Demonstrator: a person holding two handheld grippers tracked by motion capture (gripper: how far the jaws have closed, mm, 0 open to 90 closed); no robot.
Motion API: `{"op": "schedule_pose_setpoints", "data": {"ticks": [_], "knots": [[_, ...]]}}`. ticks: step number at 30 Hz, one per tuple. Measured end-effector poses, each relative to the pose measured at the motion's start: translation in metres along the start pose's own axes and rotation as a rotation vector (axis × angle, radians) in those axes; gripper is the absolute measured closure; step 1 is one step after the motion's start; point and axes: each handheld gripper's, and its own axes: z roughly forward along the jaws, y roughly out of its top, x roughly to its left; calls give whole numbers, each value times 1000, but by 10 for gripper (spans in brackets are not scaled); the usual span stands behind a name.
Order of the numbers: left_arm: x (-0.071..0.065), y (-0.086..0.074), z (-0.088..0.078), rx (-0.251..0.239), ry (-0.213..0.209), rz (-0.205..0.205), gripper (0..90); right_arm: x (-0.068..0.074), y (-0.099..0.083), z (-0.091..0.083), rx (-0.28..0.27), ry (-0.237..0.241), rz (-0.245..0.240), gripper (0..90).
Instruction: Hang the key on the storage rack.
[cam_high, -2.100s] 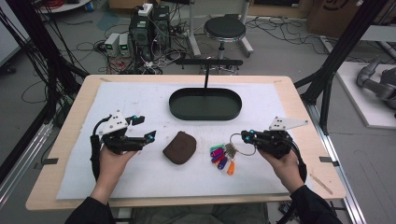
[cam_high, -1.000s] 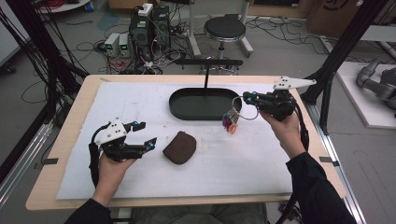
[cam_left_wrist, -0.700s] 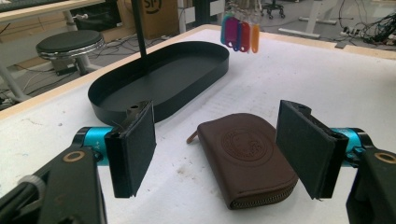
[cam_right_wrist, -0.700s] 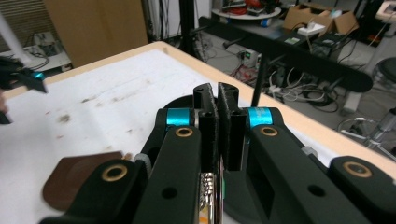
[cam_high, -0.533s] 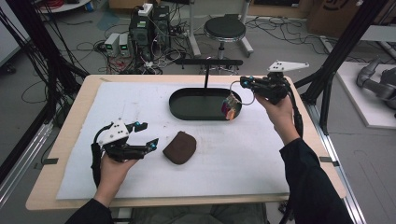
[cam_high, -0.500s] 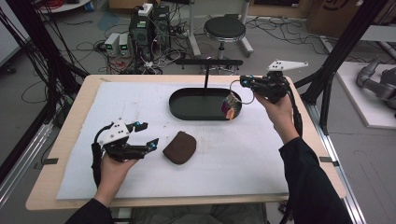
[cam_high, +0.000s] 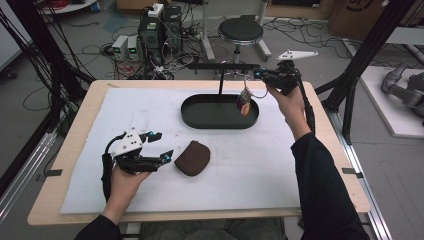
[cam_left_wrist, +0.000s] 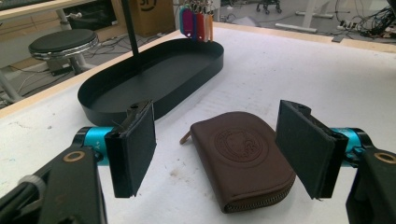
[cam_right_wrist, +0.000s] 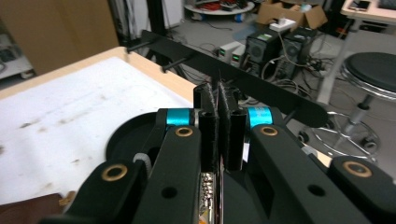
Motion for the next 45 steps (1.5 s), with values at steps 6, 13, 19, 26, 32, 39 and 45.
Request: {"op": "schedule_pose_setpoints", "data": {"ticks": [6, 13, 19, 26, 32, 39, 45], "knots": [[1, -1, -1, 5, 2, -1, 290, -10, 3, 12, 25, -27, 14, 881], [2, -2, -1, 4, 4, -6, 290, -30, -7, 26, 54, -52, 81, 880], [3, -3, -2, 2, 8, -10, 290, -35, -10, 29, 49, -57, 96, 880], [2, -4, -2, 4, 4, -6, 290, -39, -12, 31, 54, -61, 98, 880], [3, -5, -1, 7, 3, -10, 290, -43, -15, 34, 46, -58, 103, 880], [2, -5, -2, 9, -1, -4, 290, -45, -16, 34, 36, -53, 102, 879], [2, -5, -2, 10, -3, -5, 290, -44, -15, 34, 43, -65, 81, 877]]}}
